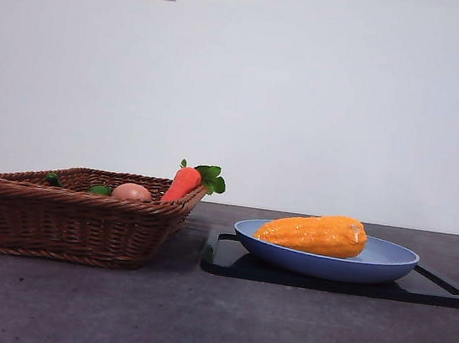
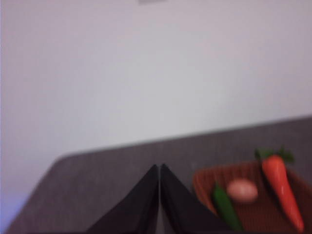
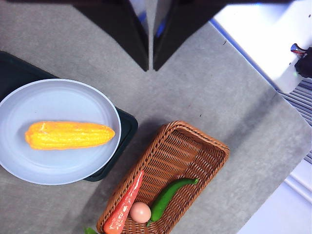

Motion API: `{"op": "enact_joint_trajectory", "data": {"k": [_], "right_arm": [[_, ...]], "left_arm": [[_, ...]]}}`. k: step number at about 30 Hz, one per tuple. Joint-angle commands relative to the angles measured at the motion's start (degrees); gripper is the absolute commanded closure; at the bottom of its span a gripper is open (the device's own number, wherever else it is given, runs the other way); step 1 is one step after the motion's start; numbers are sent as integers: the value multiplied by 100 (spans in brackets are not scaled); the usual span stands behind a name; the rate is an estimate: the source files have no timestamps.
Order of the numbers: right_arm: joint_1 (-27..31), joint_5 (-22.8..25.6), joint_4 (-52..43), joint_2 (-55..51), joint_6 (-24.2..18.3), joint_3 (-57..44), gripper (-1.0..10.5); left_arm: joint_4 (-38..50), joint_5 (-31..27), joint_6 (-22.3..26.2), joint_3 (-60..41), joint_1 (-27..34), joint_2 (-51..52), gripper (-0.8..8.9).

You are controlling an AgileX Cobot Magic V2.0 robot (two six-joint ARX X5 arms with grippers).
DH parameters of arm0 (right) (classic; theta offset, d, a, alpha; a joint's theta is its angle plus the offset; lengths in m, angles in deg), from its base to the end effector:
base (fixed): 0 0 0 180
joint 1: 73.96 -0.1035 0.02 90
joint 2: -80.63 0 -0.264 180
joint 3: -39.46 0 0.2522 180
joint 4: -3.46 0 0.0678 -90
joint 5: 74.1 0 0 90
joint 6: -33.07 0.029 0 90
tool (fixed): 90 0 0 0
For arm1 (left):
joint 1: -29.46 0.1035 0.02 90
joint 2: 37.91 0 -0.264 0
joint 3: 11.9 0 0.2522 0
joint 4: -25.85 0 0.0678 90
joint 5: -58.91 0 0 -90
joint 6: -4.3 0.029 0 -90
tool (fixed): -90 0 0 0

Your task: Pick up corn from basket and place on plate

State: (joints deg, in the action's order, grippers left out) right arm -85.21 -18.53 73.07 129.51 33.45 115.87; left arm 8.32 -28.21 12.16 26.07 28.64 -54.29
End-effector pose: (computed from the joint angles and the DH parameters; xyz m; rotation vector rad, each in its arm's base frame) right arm 0.1322 0.0430 0.3575 0.1574 0.7407 0.7580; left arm 0.0977 -0.0029 0.2776 0.1384 -0.0752 -0.0596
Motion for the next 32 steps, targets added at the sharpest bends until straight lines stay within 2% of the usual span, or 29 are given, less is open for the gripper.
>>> {"op": "enact_joint_trajectory", "data": {"k": [1, 12, 19, 28, 32], "right_arm": [[-24, -9, -59, 44, -46, 120, 945], [-24, -9, -59, 44, -46, 120, 945], [-24, -9, -59, 44, -46, 120, 945], [-24, -9, -59, 44, -46, 120, 945], [-24, -9, -59, 44, -46, 120, 945]], "left_arm": [[87, -24, -157, -415, 46, 330, 806], [35, -24, -577, -1797, 55, 1200, 806], [-37, -24, -584, -2190, 55, 1545, 806], [-551, -20, -608, -2387, 55, 1624, 806], [-680, -20, -774, -2400, 55, 1624, 806]]}}
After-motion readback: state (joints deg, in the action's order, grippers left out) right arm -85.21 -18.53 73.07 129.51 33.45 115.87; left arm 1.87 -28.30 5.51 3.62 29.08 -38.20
